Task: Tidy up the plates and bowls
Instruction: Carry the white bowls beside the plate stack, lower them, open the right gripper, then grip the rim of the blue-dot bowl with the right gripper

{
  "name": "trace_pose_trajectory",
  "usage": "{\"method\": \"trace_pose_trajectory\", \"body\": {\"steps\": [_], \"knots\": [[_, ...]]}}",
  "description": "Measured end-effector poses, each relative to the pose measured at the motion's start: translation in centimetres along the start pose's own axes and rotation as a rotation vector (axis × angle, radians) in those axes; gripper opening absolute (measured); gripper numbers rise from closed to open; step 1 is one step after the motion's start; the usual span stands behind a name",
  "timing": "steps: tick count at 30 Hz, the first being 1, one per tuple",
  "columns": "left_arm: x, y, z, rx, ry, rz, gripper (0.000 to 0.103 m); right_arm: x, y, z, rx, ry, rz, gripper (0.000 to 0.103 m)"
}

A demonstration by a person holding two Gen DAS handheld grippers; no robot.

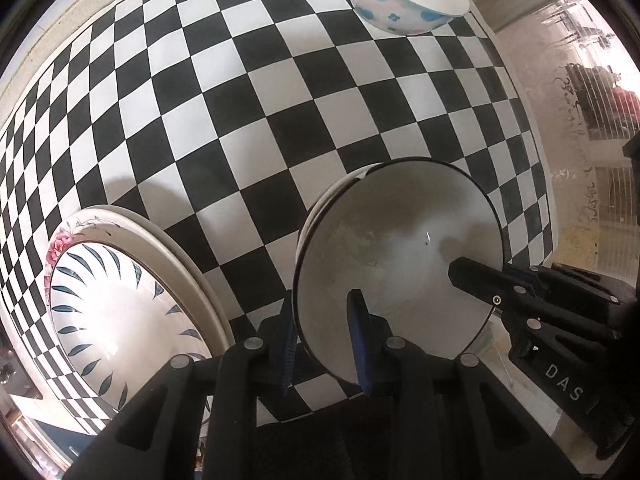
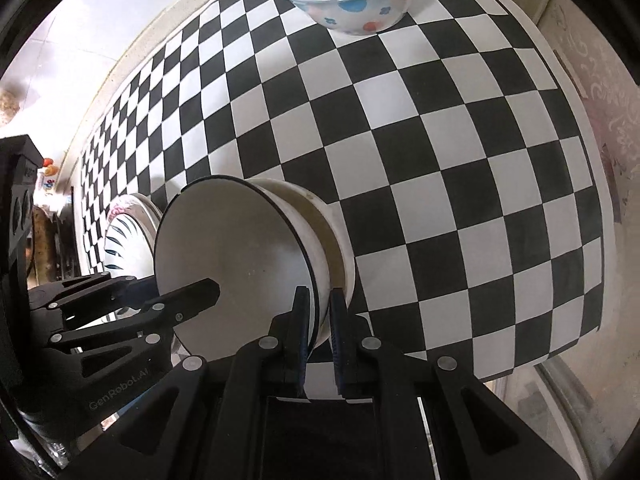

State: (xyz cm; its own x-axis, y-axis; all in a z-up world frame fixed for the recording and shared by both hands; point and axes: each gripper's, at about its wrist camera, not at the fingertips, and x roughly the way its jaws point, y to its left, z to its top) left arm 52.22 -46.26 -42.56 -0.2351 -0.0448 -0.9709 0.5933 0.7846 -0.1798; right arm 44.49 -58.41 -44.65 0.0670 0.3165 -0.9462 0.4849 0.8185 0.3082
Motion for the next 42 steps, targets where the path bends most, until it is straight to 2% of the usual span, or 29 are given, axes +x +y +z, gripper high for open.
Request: {"method": "trace_pose_trajectory", "body": {"steps": [6, 12, 16, 20, 21, 25, 26, 28, 34, 42], "knots": [[0.2, -0.1, -0.5, 0.007, 0.012, 0.008, 0.021, 0.0, 1.5, 0.5, -0.036, 0.027, -0.086, 0.017], [-0.3, -0.6, -0.3, 0.008, -0.003, 0.014, 0.021, 0.1, 1.4, 0.5, -0.036, 0.042, -0.070, 0.017], [-2.5, -0.3, -0.5, 0.009, -0.054, 0.021, 0.021, -1.2, 0.2, 0.6, -0.002, 0.022, -0.038, 0.017], [-5.8, -0.6, 0.2, 0.010, -0.152, 0.033, 0.022, -3.3, -1.4, 1.2, 0.039, -0.002, 0.001, 0.018], [-6.9, -0.6, 0.7, 0.001, -0.188, 0.020, 0.022, -3.9, -1.9, 1.5, 0.050, -0.010, 0.011, 0.020], [-9.3, -0.6, 3.0, -0.020, -0.270, 0.014, 0.030, -6.4, -3.2, 3.4, 0.063, -0.073, 0.042, 0.052], [-9.7, -0.5, 3.9, -0.027, -0.277, 0.016, 0.030, -6.9, -3.7, 3.7, 0.067, -0.087, 0.046, 0.055], [-10.1, -0.3, 5.5, -0.036, -0.290, 0.006, 0.030, -8.1, -4.4, 4.9, 0.082, -0.114, 0.056, 0.055], [-10.6, -0.7, 10.4, -0.031, -0.321, 0.050, 0.030, -10.2, -6.0, 9.2, 0.122, -0.186, 0.041, 0.056], [-9.6, -1.1, 15.8, -0.031, -0.317, 0.082, 0.030, -10.0, -7.8, 15.5, 0.160, -0.203, 0.020, 0.056]]}}
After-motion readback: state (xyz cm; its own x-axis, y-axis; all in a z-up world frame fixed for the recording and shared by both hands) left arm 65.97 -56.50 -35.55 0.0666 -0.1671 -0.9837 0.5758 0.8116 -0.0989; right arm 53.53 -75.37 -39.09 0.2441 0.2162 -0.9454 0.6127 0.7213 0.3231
